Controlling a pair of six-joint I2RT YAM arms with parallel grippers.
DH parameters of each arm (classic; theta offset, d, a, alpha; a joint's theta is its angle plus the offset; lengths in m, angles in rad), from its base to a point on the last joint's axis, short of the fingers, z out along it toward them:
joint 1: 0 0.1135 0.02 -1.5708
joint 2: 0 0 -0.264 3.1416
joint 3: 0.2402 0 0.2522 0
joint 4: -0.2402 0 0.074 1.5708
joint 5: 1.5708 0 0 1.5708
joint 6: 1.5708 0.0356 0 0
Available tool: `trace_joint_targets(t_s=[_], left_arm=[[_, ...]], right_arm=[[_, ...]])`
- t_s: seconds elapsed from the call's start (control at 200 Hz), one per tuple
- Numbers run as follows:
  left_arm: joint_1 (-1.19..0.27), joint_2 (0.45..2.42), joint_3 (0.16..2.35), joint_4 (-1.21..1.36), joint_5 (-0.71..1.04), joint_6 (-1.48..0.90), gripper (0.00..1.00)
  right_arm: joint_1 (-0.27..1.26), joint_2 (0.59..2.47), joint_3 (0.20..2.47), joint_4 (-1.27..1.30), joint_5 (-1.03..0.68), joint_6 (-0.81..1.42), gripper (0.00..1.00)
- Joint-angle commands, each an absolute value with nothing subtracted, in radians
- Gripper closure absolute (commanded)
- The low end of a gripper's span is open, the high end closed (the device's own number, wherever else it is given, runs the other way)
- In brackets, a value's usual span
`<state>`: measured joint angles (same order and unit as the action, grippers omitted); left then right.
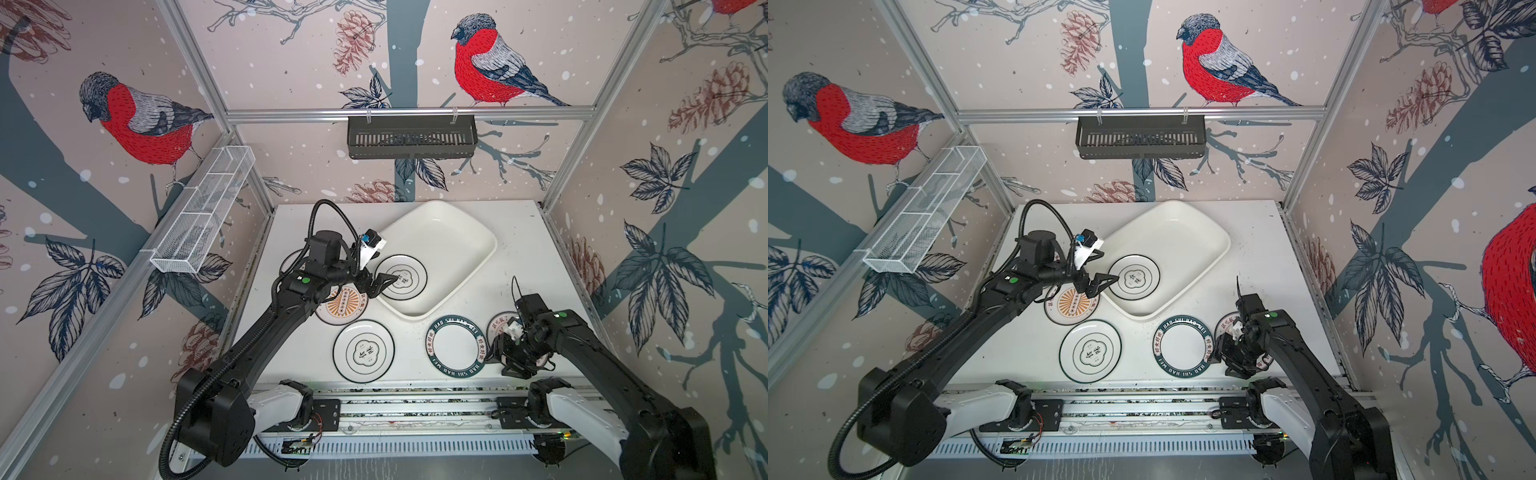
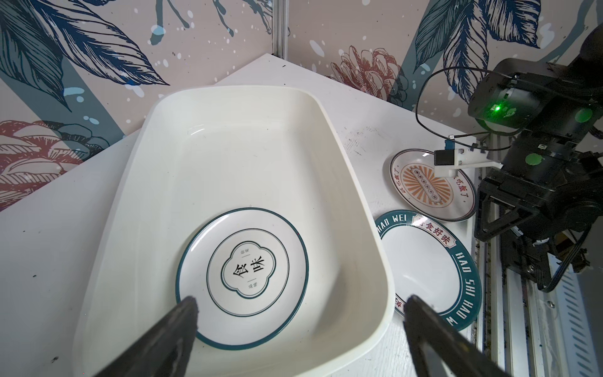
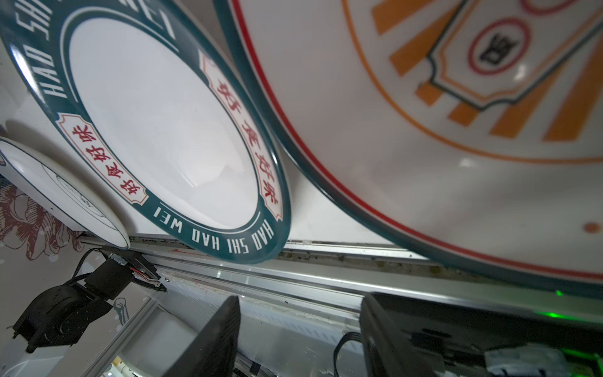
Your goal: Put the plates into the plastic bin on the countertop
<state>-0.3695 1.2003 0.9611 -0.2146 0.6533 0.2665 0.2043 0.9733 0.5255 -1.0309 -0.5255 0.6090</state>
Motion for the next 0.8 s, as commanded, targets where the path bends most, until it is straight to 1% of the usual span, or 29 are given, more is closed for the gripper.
trace_joint_targets(t_s=[0.0,0.205,0.535,0.64,0.795], left_arm=[[-0.371,1.19,0.956,-0.164,0.677,0.272,0.03],[-0.371,1.172,0.934,-0.15,0.664,0.283,0.03],[-0.372,1.147,0.931,-0.148,0.67,0.282,0.03],[-0.372,1.149,0.931,-0.145,0.67,0.278,0.03],[-0.374,1.156,0.931,-0.142,0.67,0.279,0.03]], right_arm=[[0.211,0.975,0.508,-1.006,-0.52,0.644,0.39],[0.21,0.976,0.486,-0.952,-0.456,0.652,0.39],[0.195,1.023,0.534,-0.916,-0.372,0.643,0.39],[0.185,1.029,0.532,-0.902,-0.384,0.648,0.4],[0.184,0.986,0.537,-0.908,-0.406,0.673,0.4]])
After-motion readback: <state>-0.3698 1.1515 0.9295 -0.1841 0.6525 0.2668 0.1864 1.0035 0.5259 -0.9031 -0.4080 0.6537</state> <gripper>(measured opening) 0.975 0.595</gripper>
